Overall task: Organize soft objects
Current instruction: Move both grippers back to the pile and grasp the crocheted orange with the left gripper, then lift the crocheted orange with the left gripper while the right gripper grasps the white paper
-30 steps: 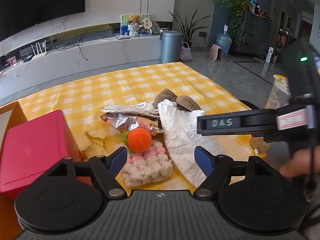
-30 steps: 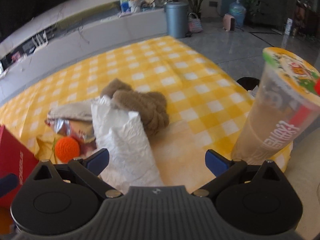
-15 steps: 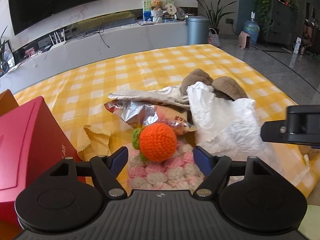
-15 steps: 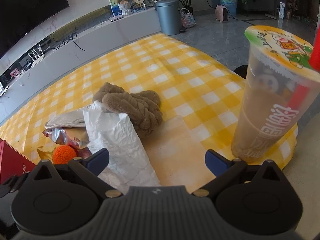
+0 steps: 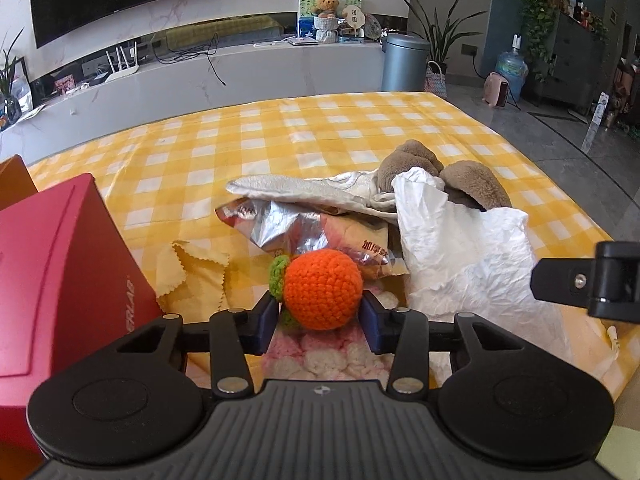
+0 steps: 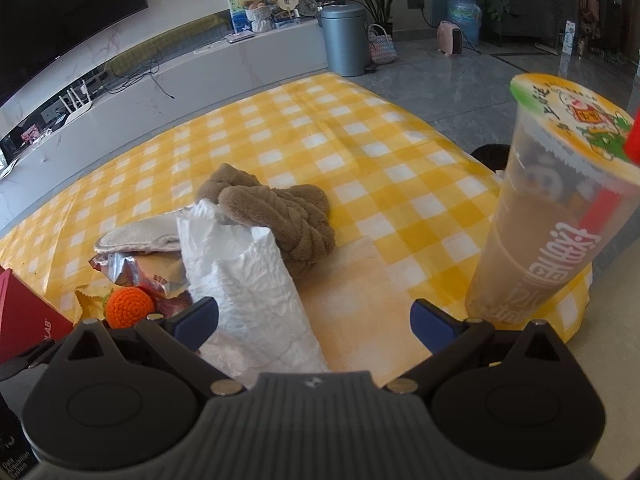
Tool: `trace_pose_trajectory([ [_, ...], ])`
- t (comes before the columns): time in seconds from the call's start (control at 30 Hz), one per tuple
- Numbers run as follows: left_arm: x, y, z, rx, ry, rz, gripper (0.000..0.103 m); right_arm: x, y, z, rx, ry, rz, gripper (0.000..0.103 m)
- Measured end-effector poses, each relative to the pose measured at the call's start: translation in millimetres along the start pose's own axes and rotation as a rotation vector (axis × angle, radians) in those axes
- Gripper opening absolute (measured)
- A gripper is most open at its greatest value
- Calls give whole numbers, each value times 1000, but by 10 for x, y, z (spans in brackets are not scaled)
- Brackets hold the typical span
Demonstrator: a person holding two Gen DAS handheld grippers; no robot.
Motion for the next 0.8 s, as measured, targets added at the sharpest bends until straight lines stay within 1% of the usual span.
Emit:
trace_pose_trajectory([
  [0.17,220,-5,37,-9,-34,-20,49,-23,-13,22,14,-7,15,100],
  [0.33,461,-20,61,2,-71,-39,49,-60,-30,-27,-39,-12,41,100],
  [0.5,715,-27,109,7,-115,-67,49,-22,-57,-79,-43,-3,40,100],
  [0.6,843,-25,171,16,-143,-86,49,-30,-78,-163,-113,11,57,100],
  [0.67,906,-29,219,27,-151,-98,49,-31,-121,-241,-204,8,72,100],
  [0.77,961,-25,302,48,-165,-109,49,-45,-178,-309,-354,41,91,100],
  [0.8,969,-21,336,60,-166,-109,49,-54,-192,-317,-399,34,94,100],
])
Point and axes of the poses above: each gripper's, at about its wrist camera, not at the fingertips, and x roughly against the way its jaws point, z to its left, y to its top, the point moved 3 cm from there along -x, roughly the way its jaws point, and after that the axes turned 4 degrees about y, right-handed, at the moved point
